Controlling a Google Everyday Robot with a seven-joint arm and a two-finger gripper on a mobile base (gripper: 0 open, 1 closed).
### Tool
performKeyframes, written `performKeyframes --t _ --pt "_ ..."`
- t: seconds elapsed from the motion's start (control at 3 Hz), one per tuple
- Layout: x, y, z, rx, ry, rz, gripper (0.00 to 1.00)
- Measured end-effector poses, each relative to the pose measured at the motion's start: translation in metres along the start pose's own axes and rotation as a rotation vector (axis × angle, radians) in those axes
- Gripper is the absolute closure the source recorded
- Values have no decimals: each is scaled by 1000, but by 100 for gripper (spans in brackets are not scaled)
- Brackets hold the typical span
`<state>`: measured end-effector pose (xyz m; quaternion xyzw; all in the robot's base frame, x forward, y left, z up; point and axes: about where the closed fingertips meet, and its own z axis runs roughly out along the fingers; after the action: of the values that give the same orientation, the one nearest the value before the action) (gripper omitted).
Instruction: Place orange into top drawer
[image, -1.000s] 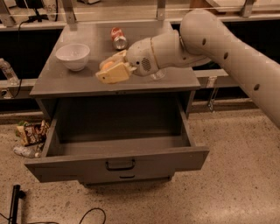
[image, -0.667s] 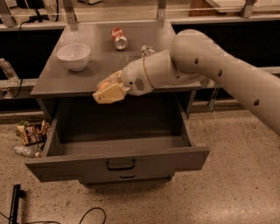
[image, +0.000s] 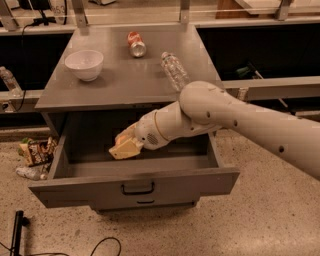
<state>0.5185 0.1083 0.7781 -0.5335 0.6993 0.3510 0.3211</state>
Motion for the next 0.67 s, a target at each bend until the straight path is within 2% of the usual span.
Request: performKeyframes --t 0.33,0.67 --pt "27 -27 32 28 16 -35 100" --pt "38 -54 41 63 25 -64 100"
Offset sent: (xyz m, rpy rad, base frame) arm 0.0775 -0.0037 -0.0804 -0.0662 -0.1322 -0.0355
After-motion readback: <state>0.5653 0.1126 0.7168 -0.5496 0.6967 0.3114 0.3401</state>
